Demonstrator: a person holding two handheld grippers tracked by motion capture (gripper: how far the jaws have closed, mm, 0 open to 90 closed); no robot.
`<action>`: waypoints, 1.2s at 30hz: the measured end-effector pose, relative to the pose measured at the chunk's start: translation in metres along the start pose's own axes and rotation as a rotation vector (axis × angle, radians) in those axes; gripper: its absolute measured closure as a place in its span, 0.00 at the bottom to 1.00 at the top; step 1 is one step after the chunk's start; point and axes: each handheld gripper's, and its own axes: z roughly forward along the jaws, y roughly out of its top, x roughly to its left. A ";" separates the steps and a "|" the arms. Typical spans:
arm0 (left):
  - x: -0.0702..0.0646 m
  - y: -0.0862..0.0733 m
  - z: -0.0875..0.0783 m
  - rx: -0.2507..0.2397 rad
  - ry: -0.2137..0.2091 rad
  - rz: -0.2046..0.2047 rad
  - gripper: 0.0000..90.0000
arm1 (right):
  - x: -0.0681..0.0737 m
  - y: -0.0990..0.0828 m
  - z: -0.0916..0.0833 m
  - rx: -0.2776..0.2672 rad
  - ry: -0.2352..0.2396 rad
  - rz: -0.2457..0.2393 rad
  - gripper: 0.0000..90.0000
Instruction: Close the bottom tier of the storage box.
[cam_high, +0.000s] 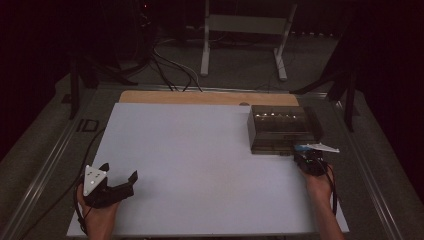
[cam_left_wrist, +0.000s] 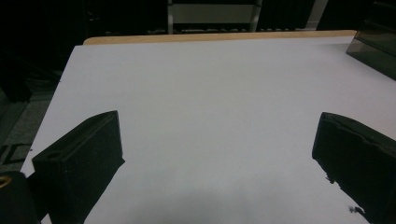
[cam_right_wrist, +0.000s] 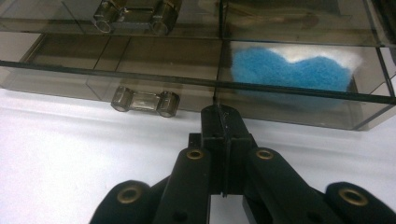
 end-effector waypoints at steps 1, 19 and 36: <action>0.000 0.000 0.000 0.000 -0.001 0.000 0.04 | 0.000 0.000 0.000 0.000 0.000 0.000 1.00; 0.000 0.000 0.000 -0.002 -0.002 -0.001 0.04 | 0.001 0.001 0.001 0.001 -0.004 -0.001 1.00; 0.000 0.000 0.001 -0.001 -0.005 0.000 0.04 | 0.002 0.003 0.004 -0.008 -0.016 0.016 1.00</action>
